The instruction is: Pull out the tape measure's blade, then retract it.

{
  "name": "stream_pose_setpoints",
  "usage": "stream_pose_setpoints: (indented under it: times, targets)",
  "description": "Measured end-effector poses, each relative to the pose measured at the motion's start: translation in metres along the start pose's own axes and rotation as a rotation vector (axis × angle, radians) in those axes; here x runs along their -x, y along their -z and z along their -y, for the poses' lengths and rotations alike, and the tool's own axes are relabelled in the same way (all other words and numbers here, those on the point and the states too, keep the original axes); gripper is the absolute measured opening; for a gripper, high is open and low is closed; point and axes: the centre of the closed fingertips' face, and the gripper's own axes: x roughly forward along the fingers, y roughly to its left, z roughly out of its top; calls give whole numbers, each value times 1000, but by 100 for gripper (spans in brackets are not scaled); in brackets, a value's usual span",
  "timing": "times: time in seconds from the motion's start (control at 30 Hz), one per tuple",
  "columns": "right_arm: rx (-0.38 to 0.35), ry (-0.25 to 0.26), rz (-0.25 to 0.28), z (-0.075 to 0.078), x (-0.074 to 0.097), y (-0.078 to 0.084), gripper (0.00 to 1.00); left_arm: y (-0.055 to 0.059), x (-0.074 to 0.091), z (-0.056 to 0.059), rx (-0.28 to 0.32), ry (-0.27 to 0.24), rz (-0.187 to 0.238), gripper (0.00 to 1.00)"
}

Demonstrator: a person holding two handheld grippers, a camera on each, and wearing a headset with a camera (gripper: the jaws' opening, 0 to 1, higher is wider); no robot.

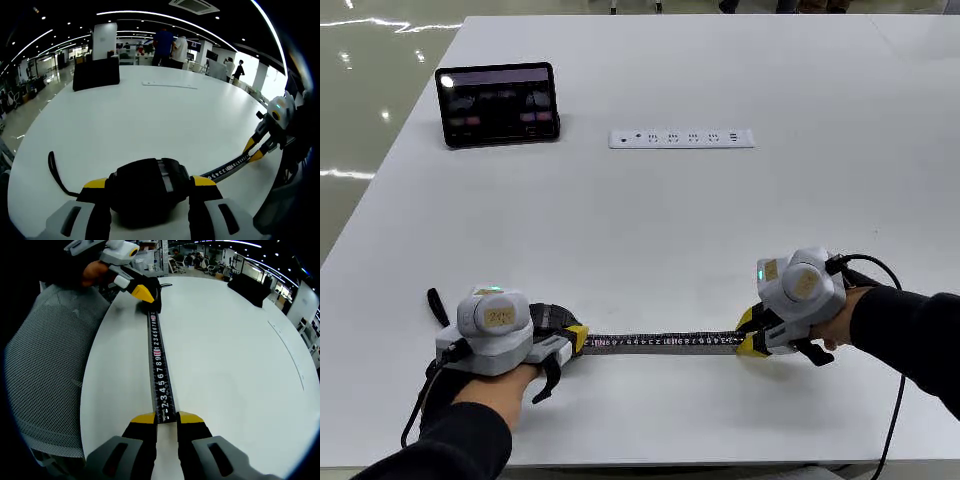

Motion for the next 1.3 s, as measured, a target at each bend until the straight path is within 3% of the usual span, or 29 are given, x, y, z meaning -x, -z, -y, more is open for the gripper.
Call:
stream_pose_setpoints:
  times: [1.3]
  targets:
    - [-27,12,48,-4,-12,-21,11,0,-1,0,1,14,0,58]
